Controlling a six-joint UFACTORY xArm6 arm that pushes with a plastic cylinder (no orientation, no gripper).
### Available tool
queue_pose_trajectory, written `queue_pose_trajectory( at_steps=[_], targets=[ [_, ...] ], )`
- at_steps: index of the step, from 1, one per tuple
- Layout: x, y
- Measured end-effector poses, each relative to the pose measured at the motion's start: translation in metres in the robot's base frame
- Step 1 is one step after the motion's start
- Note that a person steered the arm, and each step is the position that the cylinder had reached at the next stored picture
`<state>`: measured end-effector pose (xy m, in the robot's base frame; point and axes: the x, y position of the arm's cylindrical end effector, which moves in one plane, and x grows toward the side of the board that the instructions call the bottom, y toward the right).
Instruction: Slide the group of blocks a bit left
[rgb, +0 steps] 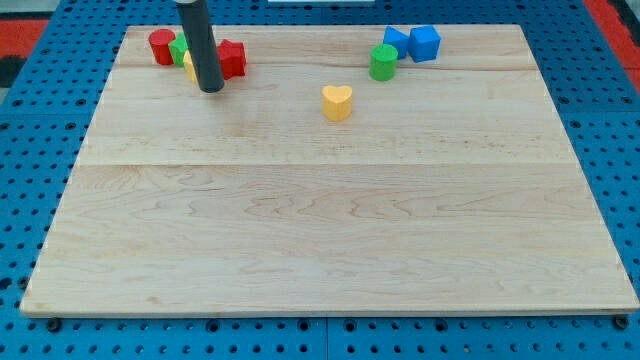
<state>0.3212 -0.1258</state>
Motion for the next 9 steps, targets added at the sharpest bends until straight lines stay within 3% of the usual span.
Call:
queue_pose_trajectory(
  at_steps=[1,2,3,6,7,9],
  targets=[
    [0.000,0.083],
    [-0.013,0.101],
    [-0.031,0.091],
    [-0.049,-0.015],
    [-0.049,0.031],
    [-0.008,0.182]
  ],
)
